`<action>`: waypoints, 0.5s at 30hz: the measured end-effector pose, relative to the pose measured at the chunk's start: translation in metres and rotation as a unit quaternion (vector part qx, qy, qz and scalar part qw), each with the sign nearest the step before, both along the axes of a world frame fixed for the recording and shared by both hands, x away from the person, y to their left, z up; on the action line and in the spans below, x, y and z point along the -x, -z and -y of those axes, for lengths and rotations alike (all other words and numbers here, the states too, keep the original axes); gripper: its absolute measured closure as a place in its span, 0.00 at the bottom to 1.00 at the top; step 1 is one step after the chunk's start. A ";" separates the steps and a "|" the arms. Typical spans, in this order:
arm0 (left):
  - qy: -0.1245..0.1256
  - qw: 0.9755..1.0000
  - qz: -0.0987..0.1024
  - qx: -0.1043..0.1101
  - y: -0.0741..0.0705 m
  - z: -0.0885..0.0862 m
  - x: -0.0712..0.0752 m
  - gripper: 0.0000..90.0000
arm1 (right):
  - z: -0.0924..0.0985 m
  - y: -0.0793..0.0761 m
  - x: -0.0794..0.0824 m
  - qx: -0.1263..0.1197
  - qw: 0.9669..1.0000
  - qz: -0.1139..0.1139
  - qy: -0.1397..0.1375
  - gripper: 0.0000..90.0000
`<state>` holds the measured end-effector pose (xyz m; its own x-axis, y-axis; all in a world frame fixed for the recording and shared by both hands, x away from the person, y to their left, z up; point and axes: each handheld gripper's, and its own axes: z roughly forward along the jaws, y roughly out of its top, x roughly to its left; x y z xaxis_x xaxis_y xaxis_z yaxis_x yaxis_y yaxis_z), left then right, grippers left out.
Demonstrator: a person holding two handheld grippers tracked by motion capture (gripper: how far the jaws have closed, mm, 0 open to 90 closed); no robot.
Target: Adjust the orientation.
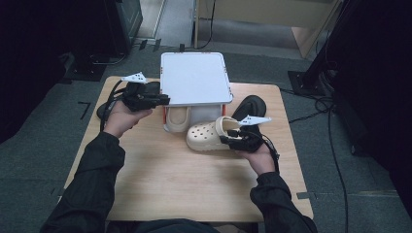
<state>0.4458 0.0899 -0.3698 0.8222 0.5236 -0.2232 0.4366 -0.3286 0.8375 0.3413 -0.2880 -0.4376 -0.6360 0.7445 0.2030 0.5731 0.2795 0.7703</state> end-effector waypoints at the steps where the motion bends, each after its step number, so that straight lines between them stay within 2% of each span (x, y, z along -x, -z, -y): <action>1: 0.000 1.000 0.000 0.000 0.000 0.000 0.000 0.86 | 0.001 0.003 -0.001 0.008 1.000 0.004 -0.005 0.60; 5: 0.000 1.000 0.000 0.001 0.000 0.000 0.000 0.86 | -0.003 0.007 -0.004 0.017 1.000 0.001 -0.022 0.62; 7: 0.000 1.000 0.000 0.002 0.000 0.000 0.000 0.86 | -0.008 0.009 -0.006 0.029 0.999 0.008 -0.043 0.66; 8: 0.000 1.000 -0.001 0.004 0.001 0.000 0.000 0.86 | -0.008 0.009 -0.006 0.029 0.999 0.008 -0.043 0.66; 11: 0.000 1.000 -0.001 0.004 0.001 0.000 0.000 0.86 | -0.014 0.009 -0.007 0.041 0.997 0.013 -0.062 0.72; 15: 0.000 1.000 -0.001 0.004 0.001 0.000 0.000 0.86 | -0.021 0.009 -0.007 0.038 0.997 0.013 -0.067 0.83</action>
<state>0.4463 0.0900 -0.3704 0.8214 0.5222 -0.2294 0.4386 -0.3211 0.8394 0.3481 -0.2670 -0.4465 -0.7351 0.6649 0.1326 0.5075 0.4099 0.7579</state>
